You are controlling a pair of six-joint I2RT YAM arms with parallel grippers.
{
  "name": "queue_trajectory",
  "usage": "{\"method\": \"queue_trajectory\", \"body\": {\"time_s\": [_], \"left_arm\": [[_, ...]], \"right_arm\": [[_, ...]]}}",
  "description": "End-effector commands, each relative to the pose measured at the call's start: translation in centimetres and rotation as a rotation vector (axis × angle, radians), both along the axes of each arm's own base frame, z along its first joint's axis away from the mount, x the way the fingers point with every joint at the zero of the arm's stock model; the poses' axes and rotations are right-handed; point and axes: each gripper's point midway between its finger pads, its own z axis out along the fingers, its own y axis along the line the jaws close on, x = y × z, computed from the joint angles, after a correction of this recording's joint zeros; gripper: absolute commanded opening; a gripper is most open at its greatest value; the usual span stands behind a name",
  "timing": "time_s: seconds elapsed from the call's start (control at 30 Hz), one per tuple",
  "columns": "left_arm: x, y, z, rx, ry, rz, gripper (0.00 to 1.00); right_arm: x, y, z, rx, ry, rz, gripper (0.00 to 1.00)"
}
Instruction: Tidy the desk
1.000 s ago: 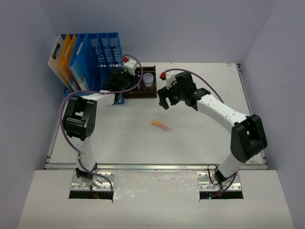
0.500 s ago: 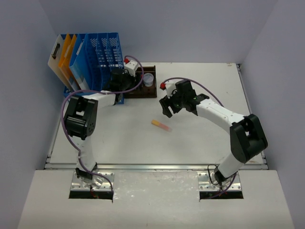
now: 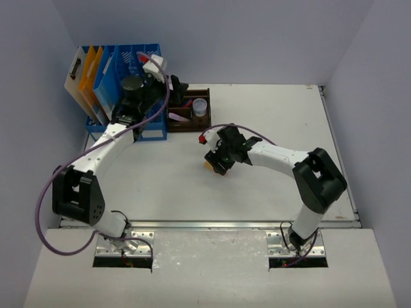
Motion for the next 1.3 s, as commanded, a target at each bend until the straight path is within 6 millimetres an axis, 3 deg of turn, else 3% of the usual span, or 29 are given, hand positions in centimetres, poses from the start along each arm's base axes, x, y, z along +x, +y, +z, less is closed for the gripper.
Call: {"method": "queue_trajectory", "body": {"time_s": [0.0, 0.2, 0.43, 0.47, 0.5, 0.57, 0.6, 0.73, 0.83, 0.87, 0.97, 1.1, 1.27], "left_arm": [[-2.5, 1.1, 1.5, -0.084, 0.057, 0.000, 0.81], [-6.0, 3.3, -1.8, -0.120, 0.164, 0.028, 0.81], [-7.0, 4.6, -4.1, -0.147, 0.207, 0.062, 0.81], [-7.0, 4.6, -4.3, -0.151, 0.212, 0.061, 0.81], [-7.0, 4.7, -4.6, -0.151, 0.219, 0.061, 0.81], [-7.1, 4.5, -4.7, -0.162, 0.230, 0.057, 0.81], [-7.1, 4.5, -4.9, -0.167, 0.237, 0.056, 0.81], [-7.8, 4.1, -6.1, -0.232, 0.314, 0.025, 0.81], [-9.2, 3.1, -8.1, -0.330, 0.473, -0.006, 0.80], [-9.8, 2.8, -9.0, -0.377, 0.536, -0.004, 0.78], [-11.4, 2.0, -11.1, -0.471, 0.675, -0.007, 0.78], [-12.5, 1.2, -12.0, -0.561, 0.769, -0.015, 0.78], [-12.9, -0.8, -11.1, -0.597, 0.794, -0.069, 0.79]], "right_arm": [[0.9, 0.0, -1.1, -0.054, -0.002, -0.016, 0.57], [2.0, 0.6, -2.5, -0.083, 0.006, -0.004, 0.57], [2.5, 0.6, -4.7, -0.129, 0.023, 0.024, 0.48], [2.5, 0.6, -4.9, -0.133, 0.023, 0.026, 0.44], [2.5, 0.6, -4.9, -0.132, 0.024, 0.028, 0.31], [2.4, 0.8, -4.4, -0.120, 0.021, 0.032, 0.17], [2.3, 0.8, -4.2, -0.113, 0.021, 0.032, 0.03], [2.3, 1.7, -0.7, -0.025, -0.003, 0.003, 0.01], [3.0, 2.6, 3.6, 0.066, -0.066, -0.028, 0.01], [3.6, 3.1, 6.0, 0.109, -0.115, -0.043, 0.01], [4.3, 3.7, 9.9, 0.190, -0.174, -0.077, 0.01], [4.6, 4.4, 12.9, 0.278, -0.194, -0.114, 0.01], [4.2, 5.3, 14.3, 0.329, -0.155, -0.126, 0.01]]}}
